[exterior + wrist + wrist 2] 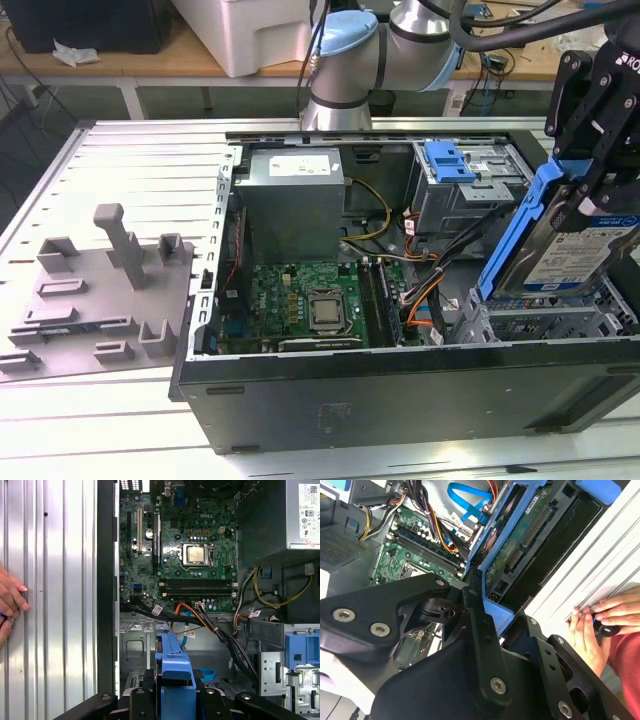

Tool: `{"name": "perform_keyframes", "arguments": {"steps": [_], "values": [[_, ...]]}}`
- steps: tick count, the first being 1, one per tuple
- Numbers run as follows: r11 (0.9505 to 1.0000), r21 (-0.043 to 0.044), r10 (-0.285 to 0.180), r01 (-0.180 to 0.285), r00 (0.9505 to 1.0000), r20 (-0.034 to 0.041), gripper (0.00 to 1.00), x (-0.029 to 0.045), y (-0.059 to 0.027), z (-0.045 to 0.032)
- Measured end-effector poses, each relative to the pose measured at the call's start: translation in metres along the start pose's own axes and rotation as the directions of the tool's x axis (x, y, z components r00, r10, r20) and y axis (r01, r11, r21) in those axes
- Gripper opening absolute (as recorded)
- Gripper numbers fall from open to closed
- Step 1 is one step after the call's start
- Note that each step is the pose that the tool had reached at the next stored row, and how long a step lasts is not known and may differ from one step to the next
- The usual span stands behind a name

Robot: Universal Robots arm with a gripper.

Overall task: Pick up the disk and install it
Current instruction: 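Pick up the disk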

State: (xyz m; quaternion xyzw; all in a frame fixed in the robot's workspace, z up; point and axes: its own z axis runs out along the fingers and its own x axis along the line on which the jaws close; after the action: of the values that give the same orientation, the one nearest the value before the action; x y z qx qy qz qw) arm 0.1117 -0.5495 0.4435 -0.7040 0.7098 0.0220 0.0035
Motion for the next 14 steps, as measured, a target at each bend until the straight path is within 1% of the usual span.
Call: {"name": "perform_keyframes", "arguments": {"steps": [3,14], "values": [[1.0000,0.0001,0.002,-0.002,1.0000,0.0000,0.37,0.0004,-0.0001,0.0018],[1.0000,0.0001,0.002,-0.002,1.0000,-0.0002,0.37,0.0005,-0.0001,0.0046]]}}
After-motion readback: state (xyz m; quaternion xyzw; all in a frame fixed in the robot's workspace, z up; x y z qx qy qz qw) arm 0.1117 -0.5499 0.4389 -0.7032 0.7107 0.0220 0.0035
